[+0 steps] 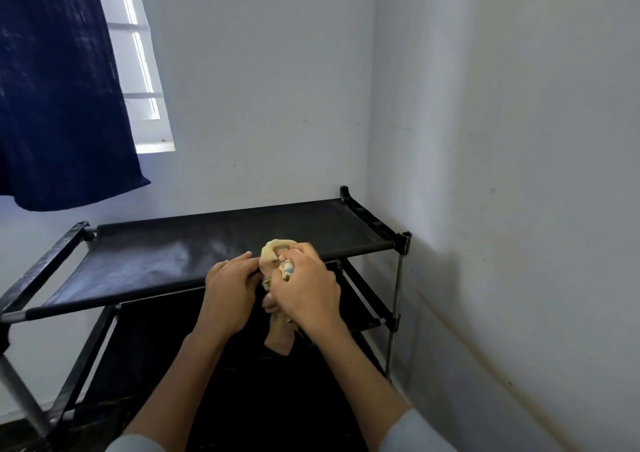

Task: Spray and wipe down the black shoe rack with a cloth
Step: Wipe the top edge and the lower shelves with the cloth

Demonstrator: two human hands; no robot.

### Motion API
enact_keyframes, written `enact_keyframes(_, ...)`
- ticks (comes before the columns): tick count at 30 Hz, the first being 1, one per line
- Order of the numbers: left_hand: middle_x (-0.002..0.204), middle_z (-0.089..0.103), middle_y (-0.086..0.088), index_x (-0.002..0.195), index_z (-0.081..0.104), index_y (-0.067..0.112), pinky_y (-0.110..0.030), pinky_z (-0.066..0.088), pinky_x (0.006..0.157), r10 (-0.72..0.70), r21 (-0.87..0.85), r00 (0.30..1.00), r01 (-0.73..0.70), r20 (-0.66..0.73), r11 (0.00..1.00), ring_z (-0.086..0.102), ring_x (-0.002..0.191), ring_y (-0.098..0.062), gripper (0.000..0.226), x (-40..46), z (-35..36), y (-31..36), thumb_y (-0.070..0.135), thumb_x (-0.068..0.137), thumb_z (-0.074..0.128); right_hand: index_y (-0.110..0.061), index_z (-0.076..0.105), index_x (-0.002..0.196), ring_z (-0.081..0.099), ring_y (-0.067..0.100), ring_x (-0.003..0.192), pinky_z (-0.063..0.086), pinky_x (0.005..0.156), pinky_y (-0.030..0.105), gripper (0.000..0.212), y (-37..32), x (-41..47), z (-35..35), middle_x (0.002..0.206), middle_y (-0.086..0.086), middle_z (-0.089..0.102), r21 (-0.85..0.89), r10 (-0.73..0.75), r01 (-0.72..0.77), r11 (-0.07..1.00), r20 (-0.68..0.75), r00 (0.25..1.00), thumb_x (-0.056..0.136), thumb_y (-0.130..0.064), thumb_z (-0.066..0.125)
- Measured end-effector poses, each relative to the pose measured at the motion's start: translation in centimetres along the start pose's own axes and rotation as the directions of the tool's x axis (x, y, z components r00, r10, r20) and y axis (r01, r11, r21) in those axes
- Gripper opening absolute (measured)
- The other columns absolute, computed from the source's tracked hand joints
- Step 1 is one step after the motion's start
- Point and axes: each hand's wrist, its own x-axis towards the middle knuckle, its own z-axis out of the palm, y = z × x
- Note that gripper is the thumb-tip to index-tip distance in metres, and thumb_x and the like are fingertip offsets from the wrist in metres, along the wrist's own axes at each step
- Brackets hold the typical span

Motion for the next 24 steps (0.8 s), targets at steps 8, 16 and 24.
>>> enact_keyframes(8, 0.149, 0.037, 0.004, 0.142, 0.040, 0.018, -0.030, -0.002, 0.116, -0.048, 0.098, 0.990, 0.035, 0.136, 0.995, 0.014, 0.145, -0.014, 0.041, -0.4, -0.8, 0.2, 0.017, 0.102, 0.035, -0.032, 0.059, 0.122, 0.062, 0.020, 0.099, 0.042, 0.080, 0.028, 0.033, 9.7, 2.2, -7.4, 0.107, -0.013, 0.059, -0.056, 0.236, -0.255, 0.965, -0.227, 0.945, 0.090, -0.033, 0.054)
enact_keyframes(16, 0.159, 0.008, -0.001, 0.149, 0.022, 0.015, -0.039, -0.005, 0.116, -0.052, 0.157, 0.963, 0.011, 0.265, 0.988, -0.007, 0.146, -0.024, 0.051, -0.5, -1.6, 1.0, 0.010, 0.100, 0.032, -0.030, 0.057, 0.124, 0.057, 0.017, 0.103, 0.038, 0.074, 0.025, 0.035, 0.4, -1.6, -0.9, 0.127, -0.009, 0.049, 0.074, 0.114, -0.111, 0.991, -0.028, 0.993, 0.093, -0.045, 0.051)
enact_keyframes(24, 0.150, 0.020, 0.010, 0.145, 0.030, 0.011, -0.019, 0.012, 0.115, -0.147, 0.059, 0.989, 0.147, -0.010, 0.987, 0.016, 0.141, -0.005, 0.058, -13.4, -7.5, -7.7, -0.006, 0.091, 0.042, -0.034, 0.062, 0.118, 0.058, 0.007, 0.106, 0.048, 0.094, 0.034, 0.033, 0.5, -6.1, 5.5, 0.120, -0.022, 0.055, 0.260, -0.104, 0.003, 0.966, 0.376, 0.921, 0.087, -0.042, 0.054)
